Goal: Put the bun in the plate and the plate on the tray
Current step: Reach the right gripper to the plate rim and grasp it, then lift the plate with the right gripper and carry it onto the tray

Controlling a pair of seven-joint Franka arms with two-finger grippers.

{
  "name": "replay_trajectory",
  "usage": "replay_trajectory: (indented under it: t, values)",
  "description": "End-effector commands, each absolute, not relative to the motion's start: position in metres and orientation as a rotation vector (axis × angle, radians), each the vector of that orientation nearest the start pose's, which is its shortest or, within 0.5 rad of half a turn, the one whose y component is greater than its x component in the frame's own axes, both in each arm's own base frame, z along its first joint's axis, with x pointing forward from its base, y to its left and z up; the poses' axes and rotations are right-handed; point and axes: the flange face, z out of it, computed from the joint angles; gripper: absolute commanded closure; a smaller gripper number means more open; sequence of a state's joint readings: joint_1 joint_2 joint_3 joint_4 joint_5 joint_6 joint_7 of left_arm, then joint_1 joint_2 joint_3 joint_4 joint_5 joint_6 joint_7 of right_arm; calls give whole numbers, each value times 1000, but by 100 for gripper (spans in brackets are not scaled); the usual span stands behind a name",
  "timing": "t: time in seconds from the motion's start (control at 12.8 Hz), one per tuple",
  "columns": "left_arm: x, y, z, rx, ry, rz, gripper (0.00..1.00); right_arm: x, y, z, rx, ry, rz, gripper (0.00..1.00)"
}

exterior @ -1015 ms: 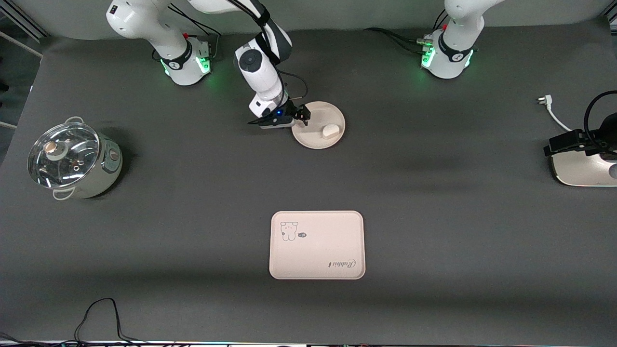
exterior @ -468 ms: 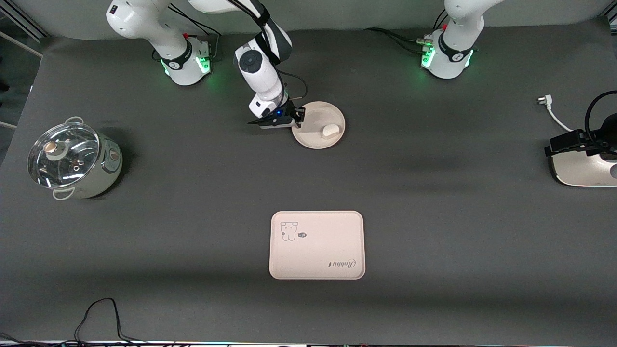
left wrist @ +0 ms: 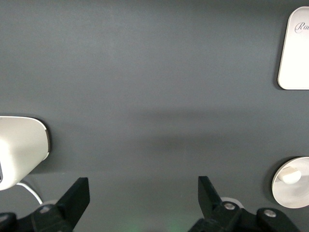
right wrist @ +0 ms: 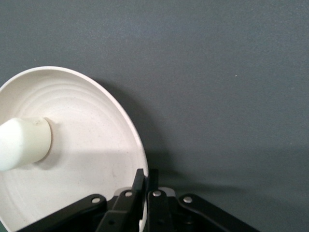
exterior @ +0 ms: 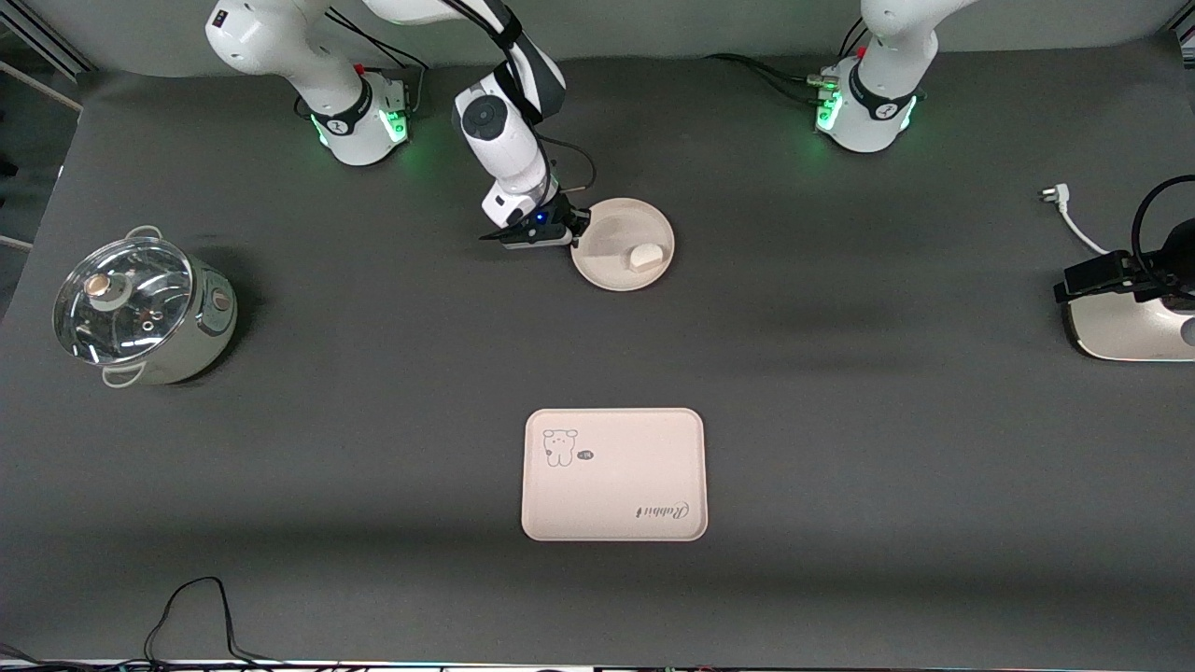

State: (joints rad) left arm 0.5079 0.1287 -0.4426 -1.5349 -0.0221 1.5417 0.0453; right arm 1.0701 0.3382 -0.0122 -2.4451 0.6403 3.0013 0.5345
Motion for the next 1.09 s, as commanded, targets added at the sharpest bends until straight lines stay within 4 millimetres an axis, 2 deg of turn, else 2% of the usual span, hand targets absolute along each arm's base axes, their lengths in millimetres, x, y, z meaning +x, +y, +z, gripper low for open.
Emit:
replay_trajectory:
  t: [0.0,0.16,0.39,0.55,0.7,0.94,1.01]
  values:
    - [581,43,588,-3216,-29,105,0,286,404,217,-2842,138,5,100]
    - [583,43,590,-3213,-25,92,0,301,395,265,-2790,96,65,100]
    - [584,53,584,-3218,-50,105,0,309,390,318,-2721,83,80,100]
    - [584,53,584,-3216,-40,110,0,310,392,326,-2715,65,74,100]
    - [584,54,584,-3211,-29,110,0,332,388,330,-2719,56,39,100]
    - [586,53,583,-3217,-47,102,0,394,387,331,-2756,41,-2,100]
    - [586,53,584,-3217,-48,97,0,425,388,336,-2760,56,-11,100]
